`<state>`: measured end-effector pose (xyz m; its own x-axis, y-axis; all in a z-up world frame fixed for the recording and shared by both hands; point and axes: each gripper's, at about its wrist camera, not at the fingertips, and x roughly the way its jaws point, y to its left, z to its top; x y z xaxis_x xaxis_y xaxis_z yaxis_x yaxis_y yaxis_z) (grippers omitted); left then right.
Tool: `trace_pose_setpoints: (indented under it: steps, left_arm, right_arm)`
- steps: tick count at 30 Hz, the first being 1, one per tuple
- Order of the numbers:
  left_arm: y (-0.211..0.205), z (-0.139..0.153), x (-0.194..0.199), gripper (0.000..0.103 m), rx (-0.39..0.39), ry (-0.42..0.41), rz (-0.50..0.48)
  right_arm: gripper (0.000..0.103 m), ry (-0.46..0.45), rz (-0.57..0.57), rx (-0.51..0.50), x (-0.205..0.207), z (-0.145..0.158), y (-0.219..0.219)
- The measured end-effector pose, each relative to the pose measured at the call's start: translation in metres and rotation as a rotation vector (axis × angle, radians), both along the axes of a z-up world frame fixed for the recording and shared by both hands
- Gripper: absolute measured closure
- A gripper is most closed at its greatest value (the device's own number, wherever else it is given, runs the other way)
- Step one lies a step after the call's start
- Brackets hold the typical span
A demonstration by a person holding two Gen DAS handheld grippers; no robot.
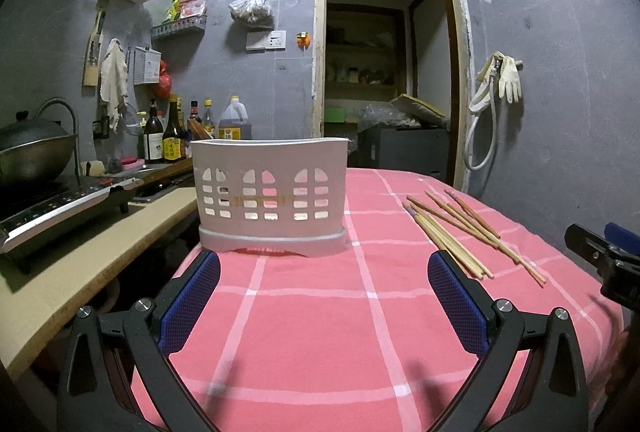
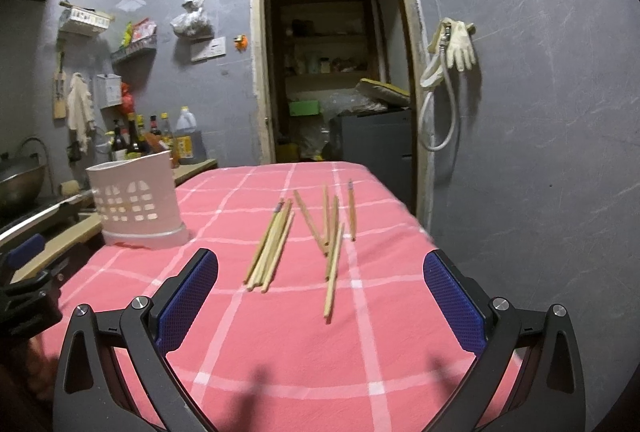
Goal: Organize utensils
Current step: 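Move both tools toward the chopstick pile and open the right gripper over one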
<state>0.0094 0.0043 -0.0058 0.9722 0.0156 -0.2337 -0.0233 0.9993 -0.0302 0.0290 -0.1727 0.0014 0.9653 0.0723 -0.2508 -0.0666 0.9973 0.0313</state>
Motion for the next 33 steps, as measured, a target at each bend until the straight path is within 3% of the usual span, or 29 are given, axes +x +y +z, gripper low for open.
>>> trace_pose_setpoints:
  steps: [14,33]
  left_arm:
    - [-0.009,0.025,0.021,0.001,-0.010,0.032,-0.009]
    - [-0.040,0.048,0.070,0.001,0.018,0.071,-0.034]
  right_arm:
    - [0.000,-0.003,-0.041,-0.021,0.001,0.016,-0.004]
    - [0.000,-0.021,-0.020,-0.014,0.037,0.036,-0.025]
